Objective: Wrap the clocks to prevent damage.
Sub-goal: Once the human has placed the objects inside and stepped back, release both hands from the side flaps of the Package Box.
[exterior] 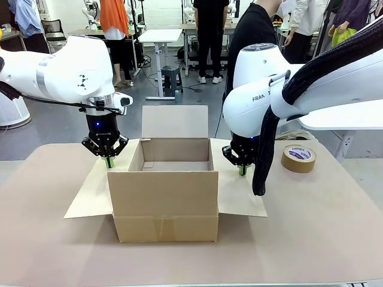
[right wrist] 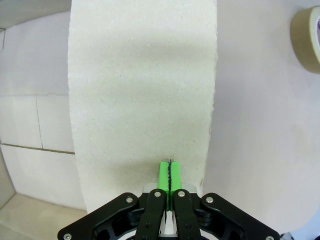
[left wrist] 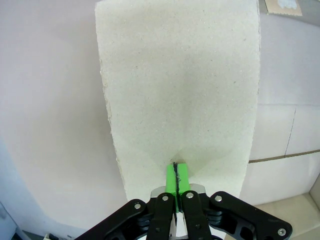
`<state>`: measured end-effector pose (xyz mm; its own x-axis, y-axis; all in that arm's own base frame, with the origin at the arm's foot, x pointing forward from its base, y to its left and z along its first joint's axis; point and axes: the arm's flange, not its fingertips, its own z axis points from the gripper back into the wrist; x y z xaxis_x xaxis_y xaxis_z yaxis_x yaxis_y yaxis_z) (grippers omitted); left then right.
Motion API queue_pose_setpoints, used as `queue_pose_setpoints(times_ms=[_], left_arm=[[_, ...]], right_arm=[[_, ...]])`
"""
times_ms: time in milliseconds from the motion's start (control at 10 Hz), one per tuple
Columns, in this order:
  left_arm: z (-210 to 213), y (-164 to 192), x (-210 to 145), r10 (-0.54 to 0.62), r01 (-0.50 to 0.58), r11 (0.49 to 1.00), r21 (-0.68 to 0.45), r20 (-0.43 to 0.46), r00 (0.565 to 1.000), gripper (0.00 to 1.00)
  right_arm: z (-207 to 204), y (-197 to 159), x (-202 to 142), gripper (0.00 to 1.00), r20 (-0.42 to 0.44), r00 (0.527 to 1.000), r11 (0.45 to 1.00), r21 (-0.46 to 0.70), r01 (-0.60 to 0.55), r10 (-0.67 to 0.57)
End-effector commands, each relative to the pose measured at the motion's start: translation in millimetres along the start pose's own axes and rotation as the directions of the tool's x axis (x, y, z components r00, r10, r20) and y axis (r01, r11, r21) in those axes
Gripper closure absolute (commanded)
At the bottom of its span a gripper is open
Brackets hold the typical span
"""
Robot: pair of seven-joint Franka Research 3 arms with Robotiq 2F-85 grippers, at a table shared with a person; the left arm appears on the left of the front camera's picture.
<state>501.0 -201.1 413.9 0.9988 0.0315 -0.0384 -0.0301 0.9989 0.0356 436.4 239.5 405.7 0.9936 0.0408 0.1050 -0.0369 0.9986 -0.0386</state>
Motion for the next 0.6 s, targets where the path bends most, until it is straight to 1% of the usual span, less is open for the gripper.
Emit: queue_pose_setpoints(times_ms=[0,500], left_arm=[[-1.1,1.0,-0.5,-0.002,0.002,1.000,0.010,-0.005,1.000,1.00],[-1.1,1.0,-0.5,-0.002,0.002,1.000,0.010,-0.005,1.000,1.00]], right_arm=[[-1.8,-0.4,-0.8,0.99,-0.003,1.000,1.000,-0.002,0.000,0.000],[-1.8,-0.4,-0.8,0.99,-0.003,1.000,1.000,-0.002,0.000,0.000]])
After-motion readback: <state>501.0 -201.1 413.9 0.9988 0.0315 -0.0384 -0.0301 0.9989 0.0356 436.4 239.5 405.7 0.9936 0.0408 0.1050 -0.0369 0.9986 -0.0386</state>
